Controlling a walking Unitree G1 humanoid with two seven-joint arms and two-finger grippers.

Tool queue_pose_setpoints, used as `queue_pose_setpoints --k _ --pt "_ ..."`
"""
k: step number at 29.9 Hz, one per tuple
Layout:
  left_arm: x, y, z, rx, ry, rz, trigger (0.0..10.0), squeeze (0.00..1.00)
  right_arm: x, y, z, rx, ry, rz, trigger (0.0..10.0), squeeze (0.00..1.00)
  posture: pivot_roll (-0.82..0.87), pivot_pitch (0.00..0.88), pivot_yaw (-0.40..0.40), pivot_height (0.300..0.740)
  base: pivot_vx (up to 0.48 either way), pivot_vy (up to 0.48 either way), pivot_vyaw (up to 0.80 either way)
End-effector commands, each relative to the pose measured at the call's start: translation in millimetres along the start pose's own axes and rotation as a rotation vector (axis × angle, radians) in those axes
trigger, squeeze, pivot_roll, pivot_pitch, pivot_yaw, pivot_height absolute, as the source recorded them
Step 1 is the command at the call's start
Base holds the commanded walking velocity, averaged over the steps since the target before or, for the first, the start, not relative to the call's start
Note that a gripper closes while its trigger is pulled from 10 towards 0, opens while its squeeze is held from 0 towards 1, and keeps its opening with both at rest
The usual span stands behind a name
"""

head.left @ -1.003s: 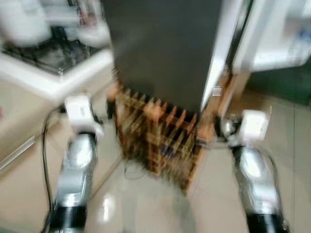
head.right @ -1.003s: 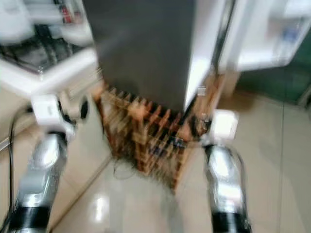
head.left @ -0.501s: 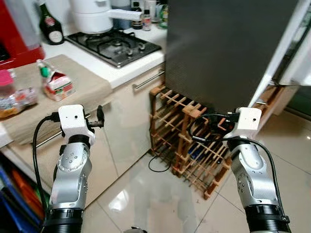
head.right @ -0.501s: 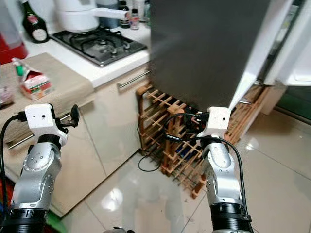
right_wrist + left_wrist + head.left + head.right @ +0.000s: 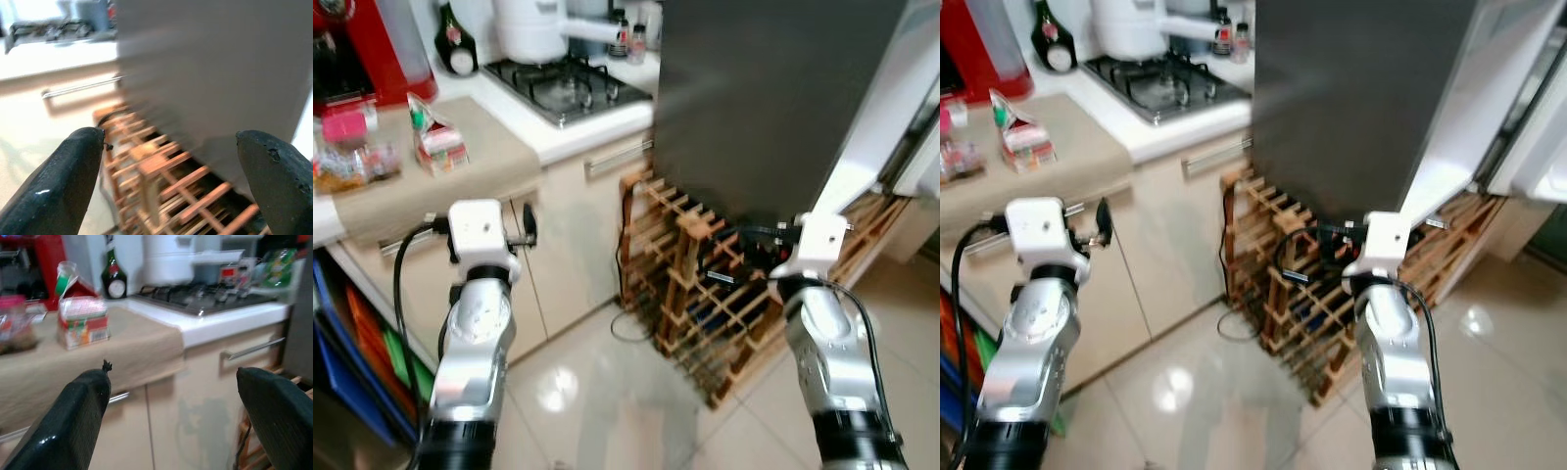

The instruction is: Restocking fridge

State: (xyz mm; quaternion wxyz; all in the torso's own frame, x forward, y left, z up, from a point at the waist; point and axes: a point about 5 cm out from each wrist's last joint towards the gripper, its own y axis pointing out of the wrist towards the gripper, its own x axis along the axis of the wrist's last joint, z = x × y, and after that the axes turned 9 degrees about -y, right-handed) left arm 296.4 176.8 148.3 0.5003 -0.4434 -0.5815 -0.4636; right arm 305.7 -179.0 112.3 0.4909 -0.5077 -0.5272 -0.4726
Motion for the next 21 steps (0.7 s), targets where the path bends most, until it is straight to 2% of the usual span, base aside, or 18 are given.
queue_pose_setpoints --k 1,6,10,12,13,14,15,16,19,20,21 --pt "3.9 1.7 1.3 0.004 -0.011 -0.011 10.0 0.0 3.0 3.4 5.5 0.028 -0.002 -0.009 10.0 0.13 -0.05 0.0 0.033 0.74 0.0 -0.48 0.44" --pt "5.5 5.5 -2.4 -0.016 -0.002 -0.016 10.0 0.0 2.7 4.4 6.9 0.034 0.001 -0.012 10.0 0.13 -0.05 0.0 0.038 0.74 0.0 -0.096 0.44" --pt "1.6 8.1 7.0 -0.002 0.051 -0.013 10.0 0.0 1.9 4.5 10.2 0.049 -0.001 -0.022 10.0 0.13 -0.04 0.0 0.046 0.74 0.0 0.0 0.44" --pt "-19.8 -3.2 34.3 0.062 0.058 0.08 10.0 0.0 1.3 3.4 11.6 0.052 0.0 -0.026 10.0 0.13 -0.04 0.0 0.054 0.74 0.0 0.0 0.44" --pt "-19.8 -3.2 34.3 0.062 0.058 0.08 10.0 0.0 1.3 3.4 11.6 0.052 0.0 -0.026 10.0 0.13 -0.04 0.0 0.054 0.74 0.0 0.0 0.44" --pt "-28.1 -9.5 49.7 0.109 0.033 0.123 10.0 0.0 0.3 2.0 11.5 0.053 -0.004 -0.027 10.0 0.13 -0.04 0.0 0.054 0.74 0.0 0.0 0.44" --pt "-33.4 -19.5 69.6 0.173 -0.029 0.152 10.0 0.0 -3.3 -2.3 10.5 0.054 -0.014 -0.021 10.0 0.13 -0.03 0.0 0.046 0.74 0.0 0.0 0.43" --pt "-32.6 -22.8 73.0 0.181 -0.047 0.146 10.0 0.0 -5.6 -4.4 9.9 0.054 -0.016 -0.015 10.0 0.13 -0.03 0.0 0.043 0.74 0.0 0.0 0.44" --pt "-29.5 -28.7 67.0 0.139 -0.042 0.13 10.0 0.0 -11.0 -8.0 10.0 0.065 -0.026 0.003 10.0 0.13 -0.02 0.0 0.033 0.74 0.0 0.0 0.44" --pt "-26.2 -28.7 51.7 0.081 -0.023 0.105 10.0 0.0 -15.5 -8.7 12.1 0.079 -0.029 0.017 10.0 0.15 -0.01 0.0 0.021 0.74 0.0 0.0 0.44" --pt "-26.2 -28.7 51.7 0.081 -0.023 0.105 10.0 0.0 -15.5 -8.7 12.1 0.079 -0.029 0.017 10.0 0.15 -0.01 0.0 0.021 0.74 0.0 0.0 0.44"
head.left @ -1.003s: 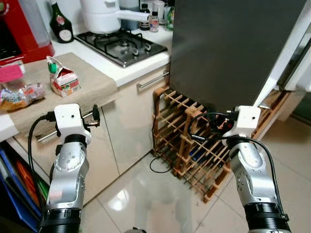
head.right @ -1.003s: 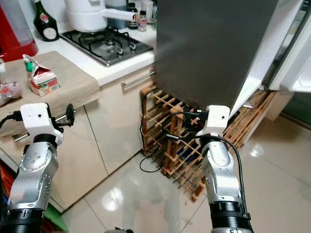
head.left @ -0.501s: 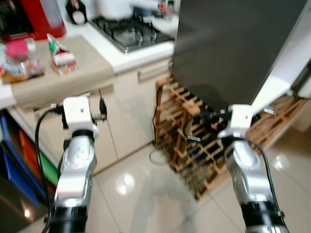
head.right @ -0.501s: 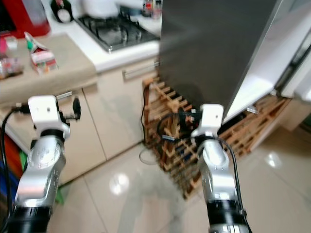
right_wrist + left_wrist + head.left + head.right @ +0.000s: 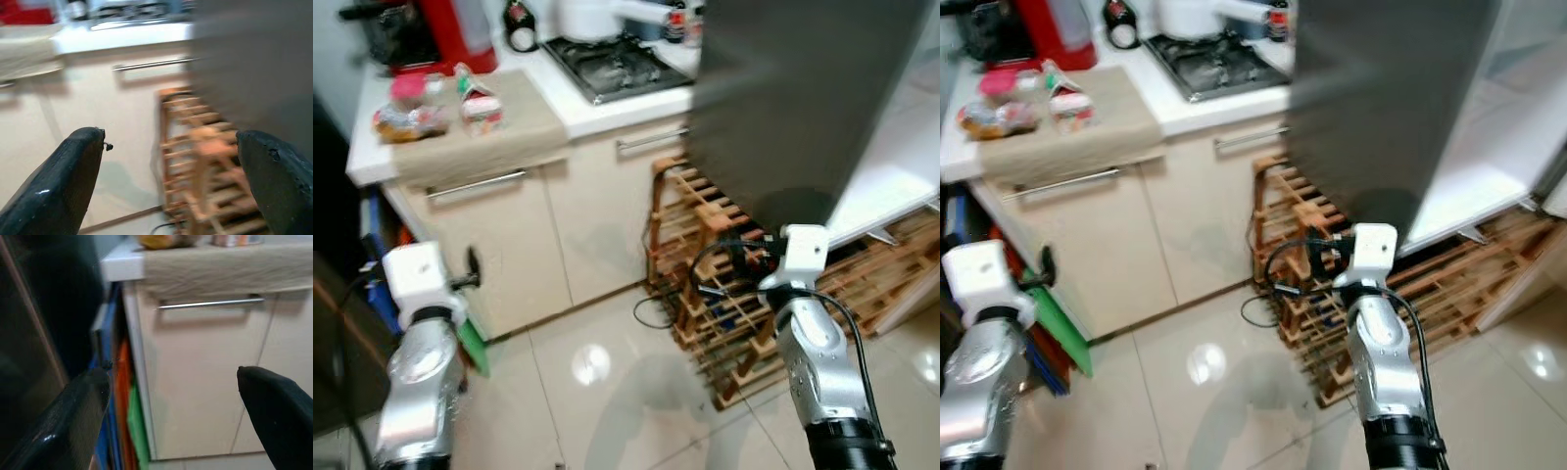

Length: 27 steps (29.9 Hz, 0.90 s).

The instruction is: Restocking fridge

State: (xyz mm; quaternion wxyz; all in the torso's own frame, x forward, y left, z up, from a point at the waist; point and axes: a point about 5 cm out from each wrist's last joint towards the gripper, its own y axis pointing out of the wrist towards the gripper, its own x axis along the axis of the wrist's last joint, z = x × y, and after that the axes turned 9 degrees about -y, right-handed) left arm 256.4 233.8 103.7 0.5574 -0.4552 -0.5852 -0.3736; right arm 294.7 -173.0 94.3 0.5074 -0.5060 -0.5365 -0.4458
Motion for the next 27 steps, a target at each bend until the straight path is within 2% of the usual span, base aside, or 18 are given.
queue_pose_setpoints --k 1,4,6,14,17,19,21,22,24,26,27 --pt "16.1 1.7 -28.4 -0.108 0.015 -0.075 10.0 0.0 0.0 3.0 6.7 0.04 -0.008 -0.006 10.0 0.16 0.0 0.0 0.003 0.74 0.0 0.0 0.44" --pt "28.1 5.2 -46.3 -0.18 0.06 -0.13 10.0 0.0 0.1 4.7 12.6 0.073 0.001 -0.005 10.0 0.17 0.02 0.0 -0.009 0.74 0.0 0.0 0.44" --pt "36.1 6.7 -56.5 -0.239 0.037 -0.141 10.0 0.0 0.4 6.6 19.3 0.099 0.012 -0.006 10.0 0.19 0.03 0.0 -0.011 0.74 0.0 0.0 0.43" --pt "32.8 -3.6 -64.8 -0.322 0.065 -0.131 10.0 0.0 0.8 7.3 32.1 0.136 0.044 -0.016 10.0 0.24 0.03 0.0 -0.004 0.74 0.0 0.0 0.42" --pt "33.4 -3.1 -68.0 -0.327 0.076 -0.139 10.0 0.0 0.2 7.4 34.0 0.141 0.05 -0.014 10.0 0.24 0.04 0.0 -0.01 0.74 0.0 0.0 0.41" --pt "37.4 5.4 -73.1 -0.293 0.09 -0.159 10.0 0.0 3.3 11.1 43.5 0.211 0.03 -0.02 10.0 0.26 0.04 0.0 -0.031 0.74 0.0 0.0 0.41" --pt "37.4 5.4 -73.1 -0.293 0.09 -0.159 10.0 0.0 3.3 11.1 43.5 0.211 0.03 -0.02 10.0 0.26 0.04 0.0 -0.031 0.74 0.0 0.0 0.4" --pt "37.7 7.5 -73.8 -0.282 0.087 -0.159 10.0 0.0 3.9 12.2 45.8 0.233 0.012 -0.019 10.0 0.27 0.04 0.0 -0.035 0.74 0.0 0.0 0.4" --pt "32.3 13.5 -64.5 -0.212 0.049 -0.118 10.0 0.0 1.9 15.8 45.2 0.237 -0.07 0.018 10.0 0.31 0.05 0.0 -0.045 0.74 0.0 0.0 0.41" --pt "22.9 17.2 -52.4 -0.136 0.004 -0.057 10.0 0.0 2.4 18.7 40.0 0.212 -0.199 0.036 10.0 0.36 0.05 0.0 -0.054 0.74 0.0 0.0 0.4" --pt "22.9 17.2 -52.4 -0.136 0.004 -0.057 10.0 0.0 2.4 18.7 40.0 0.212 -0.199 0.036 10.0 0.36 0.05 0.0 -0.054 0.74 0.0 0.0 0.4"
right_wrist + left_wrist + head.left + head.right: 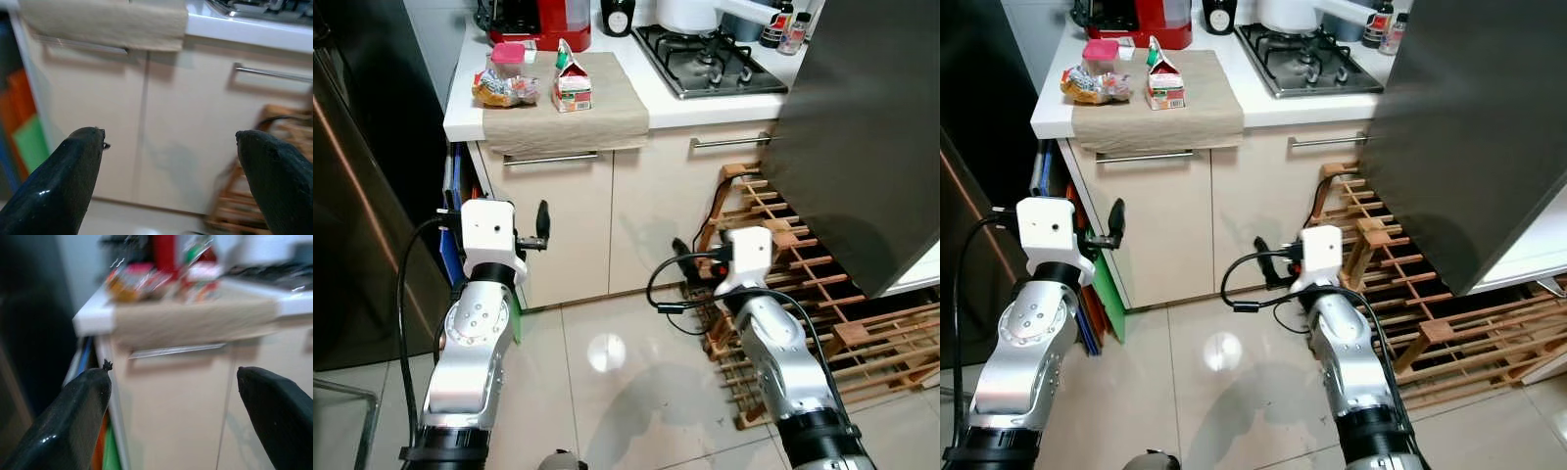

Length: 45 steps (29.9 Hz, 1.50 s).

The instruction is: Restocking fridge

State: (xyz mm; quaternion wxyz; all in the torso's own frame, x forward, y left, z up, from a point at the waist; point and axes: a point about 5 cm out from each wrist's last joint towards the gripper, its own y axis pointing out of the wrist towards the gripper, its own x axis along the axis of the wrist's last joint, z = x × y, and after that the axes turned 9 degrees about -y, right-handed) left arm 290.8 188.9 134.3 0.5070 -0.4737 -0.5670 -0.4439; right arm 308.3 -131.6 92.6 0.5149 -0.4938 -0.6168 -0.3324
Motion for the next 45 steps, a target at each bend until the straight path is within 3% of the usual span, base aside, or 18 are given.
queue_pose_setpoints --k 1,3,4,6,8,9,11,16,29,32,35,45 --pt "-6.5 -0.8 5.9 0.044 -0.017 0.037 10.0 0.0 0.5 1.3 -2.8 -0.019 -0.029 0.016 10.0 0.37 0.05 0.0 -0.054 0.74 0.0 0.0 0.41" --pt "-7.4 -1.1 6.1 0.045 -0.011 0.039 10.0 0.0 -0.1 1.1 -6.2 -0.049 -0.025 0.027 10.0 0.37 0.04 0.0 -0.054 0.74 0.0 0.0 0.4" --pt "-5.5 -0.6 3.9 0.031 0.0 0.026 10.0 0.0 -2.1 0.6 -13.6 -0.115 0.025 0.038 10.0 0.36 0.04 0.0 -0.054 0.74 0.0 0.0 0.42" --pt "-5.5 -0.6 3.9 0.031 0.0 0.026 10.0 0.0 -2.1 0.6 -13.6 -0.115 0.025 0.038 10.0 0.36 0.04 0.0 -0.054 0.74 0.0 0.0 0.42" --pt "3.6 2.5 -2.3 -0.015 -0.016 -0.021 10.0 0.0 -0.7 -2.6 -30.2 -0.219 0.098 0.021 10.0 0.18 0.01 0.0 -0.035 0.74 0.225 0.0 0.22" --pt "3.6 2.5 -2.3 -0.015 -0.016 -0.021 10.0 0.0 -0.7 -2.6 -30.2 -0.219 0.098 0.021 10.0 0.18 0.01 0.0 -0.035 0.74 0.45 0.0 0.0" --pt "11.4 7.1 -9.6 -0.052 -0.029 -0.059 10.0 0.0 10.5 -3.6 -36.6 -0.224 0.096 -0.048 10.0 0.24 -0.01 0.0 -0.019 0.74 0.458 0.0 0.23" --pt "19.7 13.4 -20.9 -0.09 -0.002 -0.099 10.0 0.0 20.7 1.2 -34.5 -0.207 0.107 -0.094 10.0 0.28 -0.02 0.0 -0.001 0.74 0.457 0.0 0.44" --pt "19.6 15.2 -30.1 -0.115 -0.001 -0.097 10.0 0.0 15.9 2.8 -15.5 -0.118 0.133 -0.081 10.0 0.43 -0.03 0.0 0.022 0.74 0.412 0.0 0.41" --pt "20.1 17.0 -30.1 -0.107 0.008 -0.099 10.0 0.0 14.0 3.0 -14.6 -0.113 0.15 -0.069 10.0 0.43 -0.03 0.0 0.024 0.74 0.0 0.0 0.41" --pt "18.3 19.7 -30.7 -0.104 0.014 -0.086 10.0 0.0 15.2 1.7 -9.4 -0.08 0.16 -0.079 10.0 0.34 -0.04 0.0 0.026 0.74 0.0 0.0 0.0" --pt "17.7 21.4 -34.5 -0.127 0.017 -0.078 10.0 0.0 12.2 1.3 -17.9 -0.116 0.137 -0.067 10.0 0.39 -0.03 0.0 0.038 0.74 0.0 0.0 0.41"
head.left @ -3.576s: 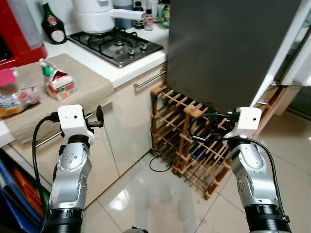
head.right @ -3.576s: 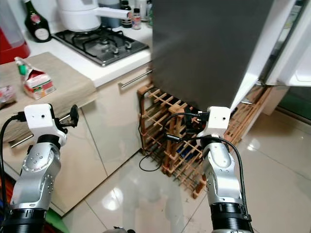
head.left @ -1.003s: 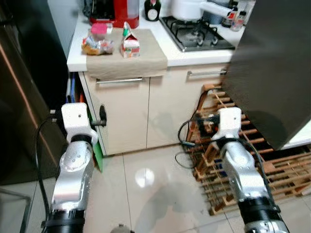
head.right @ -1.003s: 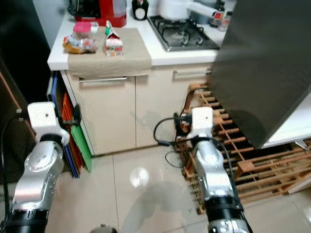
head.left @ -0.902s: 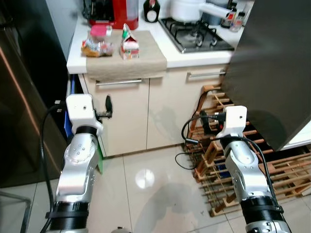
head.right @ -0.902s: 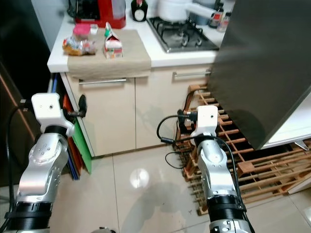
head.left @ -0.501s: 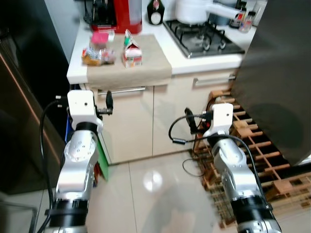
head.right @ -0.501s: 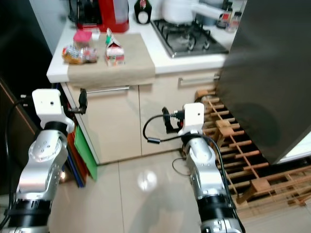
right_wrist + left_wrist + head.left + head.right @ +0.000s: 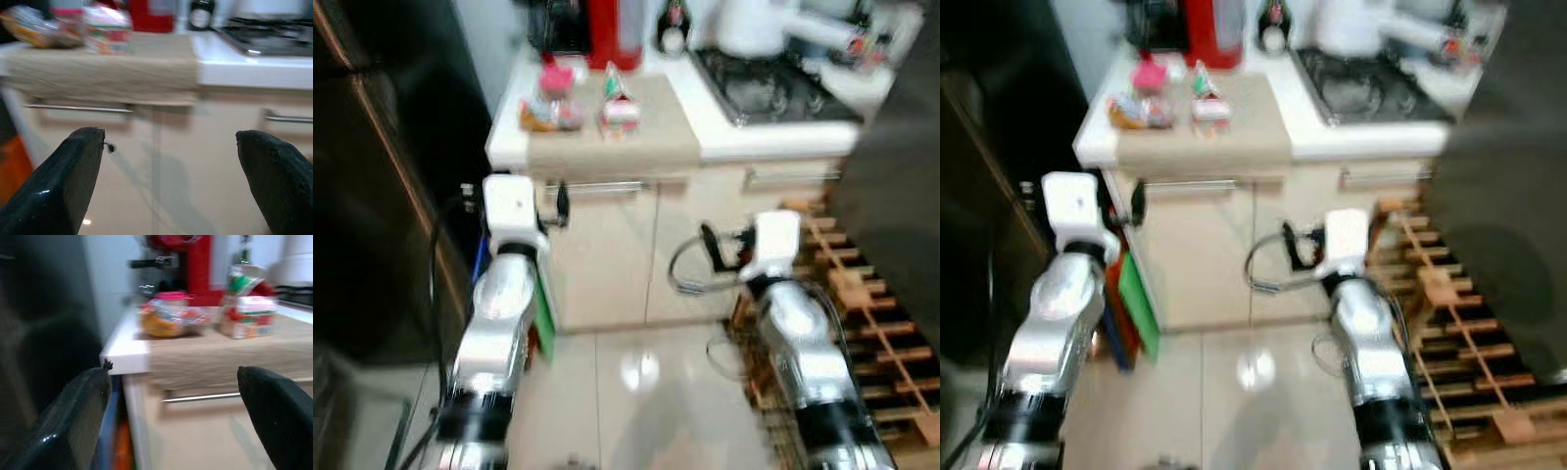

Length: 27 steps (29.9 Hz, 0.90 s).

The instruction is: Restocking fridge

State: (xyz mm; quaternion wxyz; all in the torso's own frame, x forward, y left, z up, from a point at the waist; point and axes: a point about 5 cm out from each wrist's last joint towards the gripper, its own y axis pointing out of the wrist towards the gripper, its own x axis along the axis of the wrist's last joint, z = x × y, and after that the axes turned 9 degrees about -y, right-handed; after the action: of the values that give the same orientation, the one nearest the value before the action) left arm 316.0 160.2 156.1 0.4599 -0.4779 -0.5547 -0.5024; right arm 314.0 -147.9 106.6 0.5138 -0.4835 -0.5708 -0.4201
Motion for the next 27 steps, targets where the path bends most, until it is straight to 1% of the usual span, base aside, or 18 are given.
queue_pose_setpoints --k 1,3,4,6,9,10,11,12,13,15,17,24,27 --pt "-0.8 1.3 0.5 -0.001 0.011 0.01 10.0 0.0 2.3 1.7 3.5 0.015 0.007 -0.011 10.0 0.39 -0.03 0.0 0.039 0.74 0.0 0.0 0.66" --pt "-0.8 1.6 0.9 -0.001 0.01 0.012 10.0 0.0 2.3 1.7 3.8 0.014 0.004 -0.012 10.0 0.4 -0.03 0.0 0.04 0.74 0.0 0.0 0.65" --pt "-1.1 1.9 1.3 -0.002 0.012 0.016 10.0 0.0 3.5 1.3 5.8 0.027 -0.002 -0.022 10.0 0.43 -0.03 0.0 0.043 0.74 0.0 0.0 0.59" --pt "-2.2 1.6 1.3 -0.008 0.018 0.024 10.0 0.0 3.6 0.8 7.5 0.033 0.006 -0.027 10.0 0.44 -0.03 0.0 0.045 0.74 0.0 0.0 0.59" --pt "-3.7 1.0 0.9 -0.016 0.029 0.034 10.0 0.0 1.9 0.4 6.3 0.015 0.029 -0.022 10.0 0.43 -0.03 0.0 0.046 0.74 0.0 0.0 0.58" --pt "-4.9 0.8 1.2 -0.023 0.033 0.041 10.0 0.0 -0.2 0.8 4.4 0.0 0.017 -0.007 10.0 0.41 -0.03 0.0 0.047 0.74 0.0 0.0 0.54" --pt "-4.9 0.8 1.2 -0.023 0.033 0.041 10.0 0.0 -0.2 0.8 4.4 0.0 0.017 -0.007 10.0 0.41 -0.03 0.0 0.047 0.74 0.0 0.0 0.54" --pt "-6.0 1.0 0.6 -0.046 0.033 0.05 10.0 0.0 -1.5 1.2 -0.9 -0.046 0.002 0.003 10.0 0.35 -0.03 0.0 0.047 0.74 0.0 0.0 0.0" --pt "-5.8 1.3 -0.1 -0.061 0.028 0.048 10.0 0.0 -0.4 1.1 -3.4 -0.064 0.0 -0.006 10.0 0.34 -0.03 0.0 0.047 0.74 0.0 0.0 0.0" --pt "-5.6 1.5 -0.6 -0.072 0.026 0.045 10.0 0.0 0.8 0.7 -5.2 -0.078 -0.009 -0.016 10.0 0.33 -0.03 0.0 0.048 0.74 0.0 0.0 0.0" --pt "-3.7 4.1 -1.5 -0.095 0.019 0.037 10.0 0.0 5.2 0.0 -8.6 -0.104 -0.038 -0.042 10.0 0.35 -0.03 0.0 0.049 0.74 0.0 0.0 0.0" --pt "-1.4 7.7 1.2 -0.096 0.003 0.036 10.0 0.0 6.4 -0.1 -7.8 -0.114 -0.052 -0.05 10.0 0.35 -0.04 0.0 0.053 0.74 0.0 0.0 -0.77" --pt "-2.8 5.8 1.2 -0.097 -0.011 0.037 10.0 0.0 12.6 -2.7 -9.3 -0.144 -0.071 -0.086 10.0 0.35 -0.04 0.0 0.052 0.74 0.0 0.0 0.0"
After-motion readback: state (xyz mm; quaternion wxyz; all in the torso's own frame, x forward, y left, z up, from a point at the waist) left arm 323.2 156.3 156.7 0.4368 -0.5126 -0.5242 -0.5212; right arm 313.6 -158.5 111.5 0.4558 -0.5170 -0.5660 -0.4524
